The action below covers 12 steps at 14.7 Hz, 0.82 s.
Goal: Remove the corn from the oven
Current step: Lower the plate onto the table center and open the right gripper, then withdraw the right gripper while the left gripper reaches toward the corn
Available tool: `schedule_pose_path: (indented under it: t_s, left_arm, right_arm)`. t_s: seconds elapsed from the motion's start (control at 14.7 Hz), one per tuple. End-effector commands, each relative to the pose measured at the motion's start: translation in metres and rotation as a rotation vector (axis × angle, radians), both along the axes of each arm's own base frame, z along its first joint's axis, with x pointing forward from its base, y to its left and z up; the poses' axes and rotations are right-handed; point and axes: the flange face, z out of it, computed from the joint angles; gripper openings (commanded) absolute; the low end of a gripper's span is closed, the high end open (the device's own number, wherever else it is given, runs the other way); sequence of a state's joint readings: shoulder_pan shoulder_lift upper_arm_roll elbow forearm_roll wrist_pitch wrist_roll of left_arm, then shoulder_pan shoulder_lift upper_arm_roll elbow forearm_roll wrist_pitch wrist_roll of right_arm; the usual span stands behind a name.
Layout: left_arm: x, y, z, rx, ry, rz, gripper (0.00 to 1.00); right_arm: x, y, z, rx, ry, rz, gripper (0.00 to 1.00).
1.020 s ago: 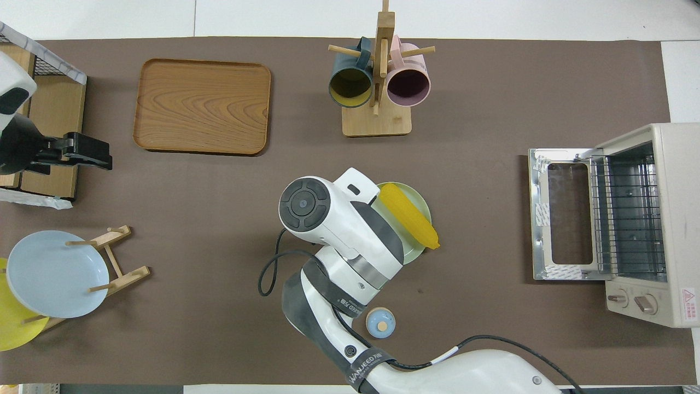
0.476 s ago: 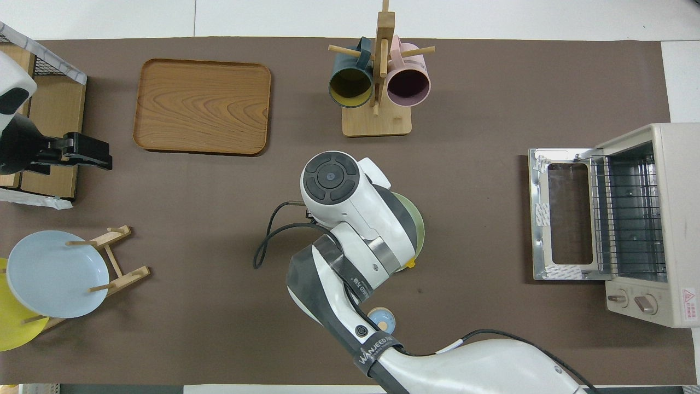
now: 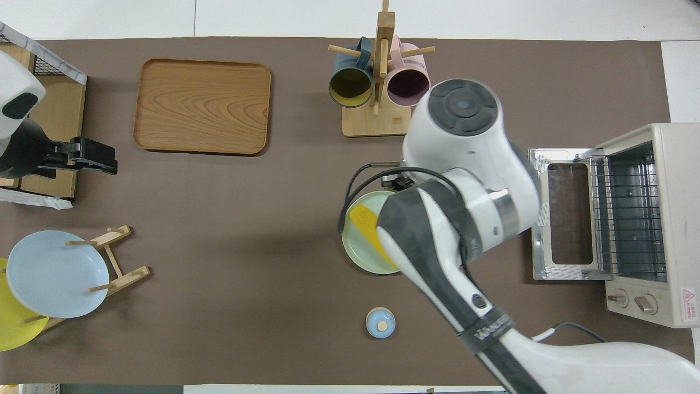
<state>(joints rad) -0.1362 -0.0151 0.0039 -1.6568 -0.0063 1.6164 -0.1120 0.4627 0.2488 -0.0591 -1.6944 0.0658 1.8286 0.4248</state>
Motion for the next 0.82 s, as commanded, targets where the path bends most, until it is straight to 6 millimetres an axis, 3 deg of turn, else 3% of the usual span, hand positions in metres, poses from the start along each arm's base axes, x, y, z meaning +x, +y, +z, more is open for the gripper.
schedule_pose_path:
  t_s: [0.0, 0.14, 0.27, 0.48, 0.61, 0.75]
  left_arm:
    - [-0.025, -0.02, -0.012, 0.015, 0.003, -0.008, 1.0]
    - [-0.038, -0.05, -0.025, 0.012, -0.012, 0.018, 1.0]
    - [-0.051, -0.095, -0.036, 0.003, -0.015, 0.093, 1.0]
    - [-0.075, -0.162, -0.059, -0.039, -0.031, 0.258, 1.0]
    - [-0.087, -0.201, -0.071, -0.056, -0.048, 0.3, 1.0]
    - [-0.094, -0.247, -0.096, -0.074, -0.052, 0.337, 1.0]
  right_arm:
    - [-0.018, -0.055, -0.033, -0.032, 0.044, 0.045, 0.0]
    - [-0.031, -0.093, -0.06, -0.075, 0.031, 0.08, 0.0]
    - [-0.042, -0.138, -0.091, -0.077, -0.005, 0.083, 0.0]
    - [-0.04, -0.176, -0.113, -0.119, -0.019, 0.098, 0.0]
    - [-0.036, -0.193, -0.122, -0.129, -0.023, 0.086, 0.0]
    - [-0.038, -0.198, -0.13, -0.125, -0.028, 0.083, 0.0]
